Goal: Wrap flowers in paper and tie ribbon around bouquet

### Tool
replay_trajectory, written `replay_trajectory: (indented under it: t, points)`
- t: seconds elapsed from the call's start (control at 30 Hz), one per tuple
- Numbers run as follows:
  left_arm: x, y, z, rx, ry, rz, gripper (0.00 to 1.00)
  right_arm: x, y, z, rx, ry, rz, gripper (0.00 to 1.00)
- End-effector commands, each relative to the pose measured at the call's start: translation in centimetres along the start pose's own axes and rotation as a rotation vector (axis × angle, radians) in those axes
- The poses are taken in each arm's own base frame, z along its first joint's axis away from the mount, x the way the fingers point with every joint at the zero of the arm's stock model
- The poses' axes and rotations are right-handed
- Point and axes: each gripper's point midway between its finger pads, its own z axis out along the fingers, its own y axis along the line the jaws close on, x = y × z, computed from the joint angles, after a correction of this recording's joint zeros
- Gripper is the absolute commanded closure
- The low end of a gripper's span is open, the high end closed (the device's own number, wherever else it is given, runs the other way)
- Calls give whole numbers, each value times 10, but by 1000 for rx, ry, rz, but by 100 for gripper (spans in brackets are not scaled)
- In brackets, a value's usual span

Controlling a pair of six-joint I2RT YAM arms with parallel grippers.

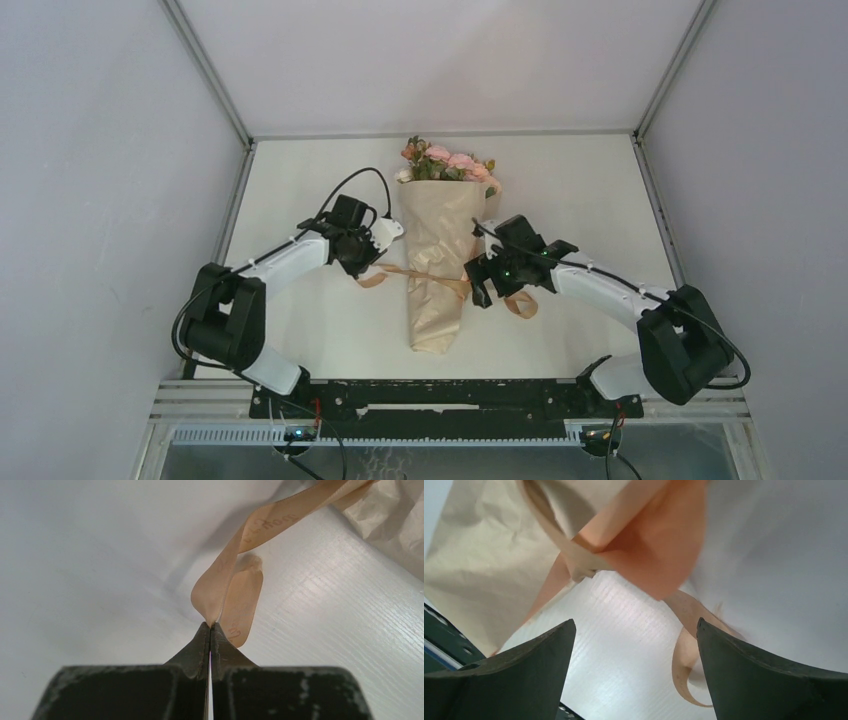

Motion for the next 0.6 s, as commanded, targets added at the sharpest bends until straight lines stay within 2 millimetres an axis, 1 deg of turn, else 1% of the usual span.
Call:
replay_trajectory:
  t: [0.0, 0.1, 0.17, 0.23, 0.3, 0.33, 0.37, 0.4, 0.43, 0.47, 0.57]
  points:
    - [-10, -2, -10, -2, -67, 19, 100, -15, -5, 6, 27, -23, -331, 0]
    - [-12, 0, -12, -8, -73, 21, 100, -17, -14, 15, 77, 1, -380, 1]
    - [-11, -1, -12, -9, -76, 24, 100, -16, -19, 21, 91, 13, -399, 5]
    - [-12, 0, -14, -11, -83, 26, 100, -17, -19, 30, 74, 20, -411, 9]
    - [-14, 1, -16, -16, -91, 21, 100, -15, -11, 38, 21, 35, -416, 16]
    - [-15, 3, -17, -21, -96, 11, 100, -13, -9, 42, 3, 49, -416, 26]
    - [-16, 5, -18, -29, -99, -2, 100, -10, -9, 46, -7, 71, -412, 45]
    - [-16, 9, -19, -44, -102, -17, 100, -9, -11, 47, 4, 83, -405, 70]
    - [-15, 14, -20, -62, -101, -31, 100, -9, -15, 47, 29, 91, -396, 87]
    - [-13, 21, -21, -89, -97, -45, 100, -9, -19, 45, 55, 95, -384, 99]
    - [-2, 49, -25, -205, -78, -78, 100, -10, -26, 29, 98, 86, -325, 100]
